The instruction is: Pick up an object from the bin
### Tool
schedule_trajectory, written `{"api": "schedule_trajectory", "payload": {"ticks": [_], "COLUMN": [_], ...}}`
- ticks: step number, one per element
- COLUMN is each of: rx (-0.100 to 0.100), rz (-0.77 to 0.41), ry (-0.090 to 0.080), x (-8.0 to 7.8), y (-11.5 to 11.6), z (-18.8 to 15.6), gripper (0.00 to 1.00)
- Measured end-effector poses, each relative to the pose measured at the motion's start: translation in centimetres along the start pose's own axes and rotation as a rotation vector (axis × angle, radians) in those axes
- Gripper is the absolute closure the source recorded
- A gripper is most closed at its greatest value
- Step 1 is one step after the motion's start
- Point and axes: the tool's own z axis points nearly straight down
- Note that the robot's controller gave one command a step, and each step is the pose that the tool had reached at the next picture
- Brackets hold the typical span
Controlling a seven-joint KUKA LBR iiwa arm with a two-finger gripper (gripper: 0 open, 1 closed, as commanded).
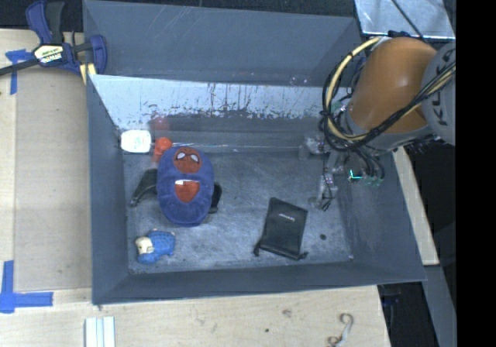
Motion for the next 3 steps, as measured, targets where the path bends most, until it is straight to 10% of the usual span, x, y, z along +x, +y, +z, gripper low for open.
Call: {"api": "schedule_trajectory", "payload": {"ticks": [1, 3], "rx": [0.0, 0.003], "rz": [-0.141, -0.995], "ry": [0.001, -0.01], "x": [5.6, 6.3], "y": [0.4, 6.1], "z": [5.8, 6.7], "gripper": [0.0, 0.0]}}
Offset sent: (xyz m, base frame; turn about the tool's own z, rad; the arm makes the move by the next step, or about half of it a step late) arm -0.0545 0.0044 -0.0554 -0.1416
